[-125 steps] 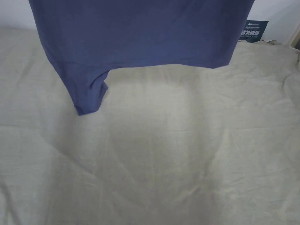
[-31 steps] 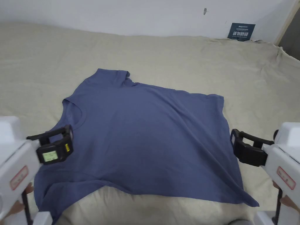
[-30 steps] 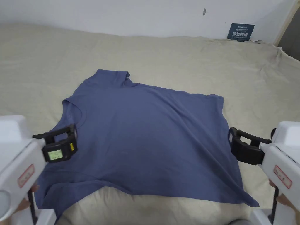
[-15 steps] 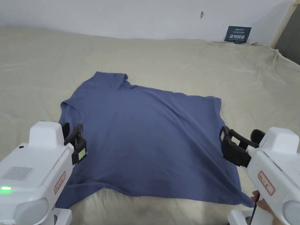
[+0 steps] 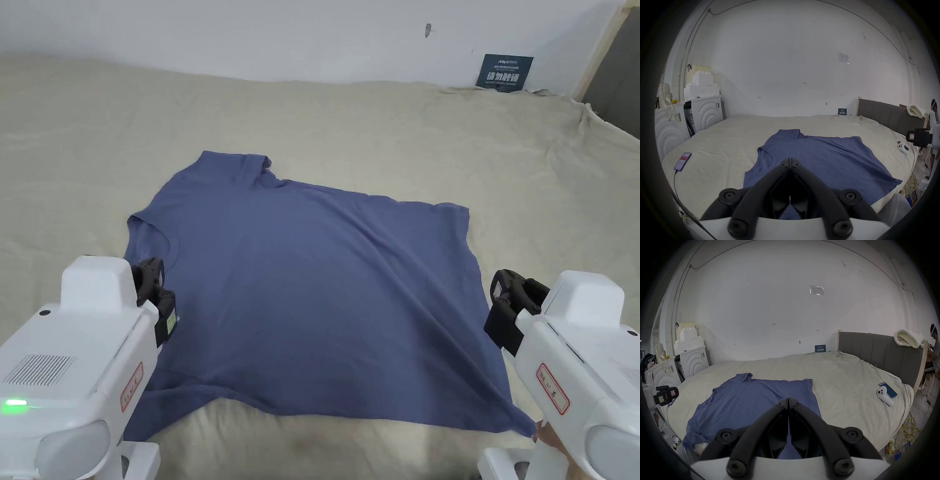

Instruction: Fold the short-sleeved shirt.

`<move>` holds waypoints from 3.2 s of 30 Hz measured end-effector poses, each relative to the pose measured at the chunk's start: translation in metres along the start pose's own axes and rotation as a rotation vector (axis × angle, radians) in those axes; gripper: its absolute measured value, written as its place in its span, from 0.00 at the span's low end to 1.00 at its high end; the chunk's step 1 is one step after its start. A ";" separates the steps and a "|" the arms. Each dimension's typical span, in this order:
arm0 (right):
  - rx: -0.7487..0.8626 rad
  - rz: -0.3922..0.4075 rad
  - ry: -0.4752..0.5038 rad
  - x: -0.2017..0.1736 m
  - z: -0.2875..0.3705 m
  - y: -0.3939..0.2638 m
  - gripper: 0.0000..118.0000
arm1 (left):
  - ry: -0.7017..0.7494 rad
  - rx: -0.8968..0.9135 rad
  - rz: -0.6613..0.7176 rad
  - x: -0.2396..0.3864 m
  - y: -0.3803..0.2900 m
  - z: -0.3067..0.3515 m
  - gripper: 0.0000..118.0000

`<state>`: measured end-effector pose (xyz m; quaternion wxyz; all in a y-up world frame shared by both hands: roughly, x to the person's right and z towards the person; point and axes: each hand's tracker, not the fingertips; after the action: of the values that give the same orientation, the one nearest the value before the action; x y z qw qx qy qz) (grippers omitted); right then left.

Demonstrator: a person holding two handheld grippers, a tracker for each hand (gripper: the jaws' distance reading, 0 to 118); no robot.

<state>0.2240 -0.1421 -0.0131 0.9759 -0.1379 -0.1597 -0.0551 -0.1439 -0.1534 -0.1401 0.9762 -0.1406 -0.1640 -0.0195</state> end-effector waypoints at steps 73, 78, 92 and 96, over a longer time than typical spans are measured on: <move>-0.498 -0.020 -0.049 0.043 -0.046 -0.013 0.71 | 0.026 -0.507 0.426 -0.098 0.000 -0.048 0.00; -0.665 -0.213 -0.082 0.085 -0.067 -0.042 0.88 | 0.014 -0.504 0.431 -0.094 -0.001 -0.047 0.00; -0.821 -0.147 -0.047 0.082 -0.065 -0.085 0.07 | 0.042 -0.532 0.401 -0.093 -0.012 -0.052 0.00; -0.828 -0.116 -0.049 0.078 -0.068 -0.083 0.03 | 0.049 -0.537 0.411 -0.093 -0.016 -0.052 0.00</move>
<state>0.3052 -0.2462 -0.0281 0.8293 -0.5105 -0.1546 -0.1664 -0.2172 -0.1837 -0.2131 0.8915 -0.4222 -0.0978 0.1316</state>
